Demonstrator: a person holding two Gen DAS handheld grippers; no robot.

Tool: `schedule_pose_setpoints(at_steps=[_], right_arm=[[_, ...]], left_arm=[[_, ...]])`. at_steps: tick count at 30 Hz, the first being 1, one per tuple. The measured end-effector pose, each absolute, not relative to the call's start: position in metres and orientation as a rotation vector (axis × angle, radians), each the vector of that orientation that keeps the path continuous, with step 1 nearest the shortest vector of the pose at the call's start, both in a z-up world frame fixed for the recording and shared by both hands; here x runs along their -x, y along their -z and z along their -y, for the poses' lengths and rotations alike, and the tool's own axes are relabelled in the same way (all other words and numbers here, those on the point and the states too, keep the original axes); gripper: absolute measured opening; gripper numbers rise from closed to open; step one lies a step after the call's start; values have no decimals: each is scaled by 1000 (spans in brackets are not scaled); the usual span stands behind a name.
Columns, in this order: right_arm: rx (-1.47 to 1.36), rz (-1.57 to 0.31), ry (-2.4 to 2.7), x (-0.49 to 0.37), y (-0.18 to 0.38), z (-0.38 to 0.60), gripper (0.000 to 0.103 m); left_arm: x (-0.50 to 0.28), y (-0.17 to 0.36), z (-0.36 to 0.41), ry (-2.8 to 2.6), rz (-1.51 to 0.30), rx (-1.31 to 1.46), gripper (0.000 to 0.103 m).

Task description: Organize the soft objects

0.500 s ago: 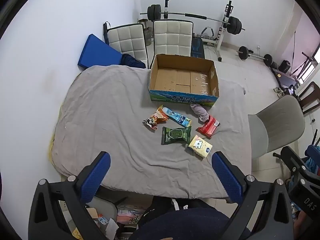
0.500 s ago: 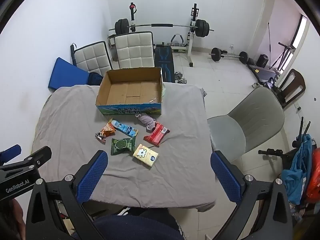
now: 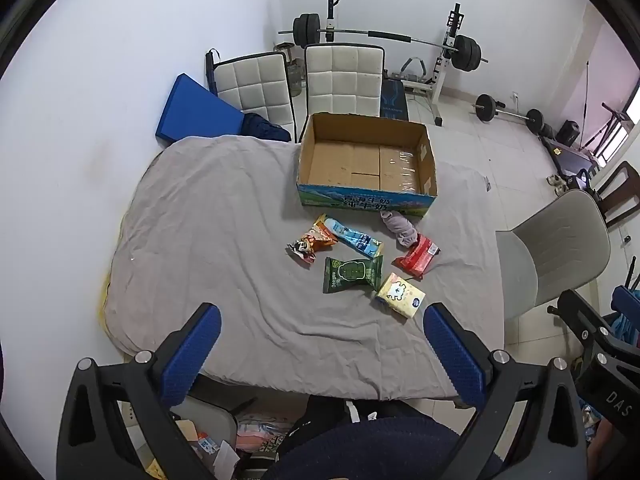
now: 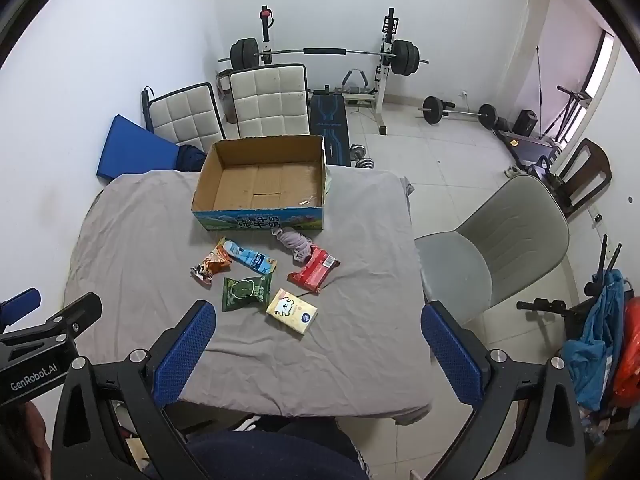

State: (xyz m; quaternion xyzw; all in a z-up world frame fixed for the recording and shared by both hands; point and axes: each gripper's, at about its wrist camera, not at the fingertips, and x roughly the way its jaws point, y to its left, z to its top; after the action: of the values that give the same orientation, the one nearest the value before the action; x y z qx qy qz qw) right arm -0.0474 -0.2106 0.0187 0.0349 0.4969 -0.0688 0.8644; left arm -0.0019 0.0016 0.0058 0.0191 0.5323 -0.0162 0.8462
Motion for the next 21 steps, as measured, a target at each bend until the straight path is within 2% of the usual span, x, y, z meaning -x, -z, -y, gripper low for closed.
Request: schedule_pose_setpoints(at_steps=[21], right_arm=[[-74, -1021, 144, 45, -20, 209, 103]], left_arm=[[1, -9, 0, 19, -1099, -42, 103]])
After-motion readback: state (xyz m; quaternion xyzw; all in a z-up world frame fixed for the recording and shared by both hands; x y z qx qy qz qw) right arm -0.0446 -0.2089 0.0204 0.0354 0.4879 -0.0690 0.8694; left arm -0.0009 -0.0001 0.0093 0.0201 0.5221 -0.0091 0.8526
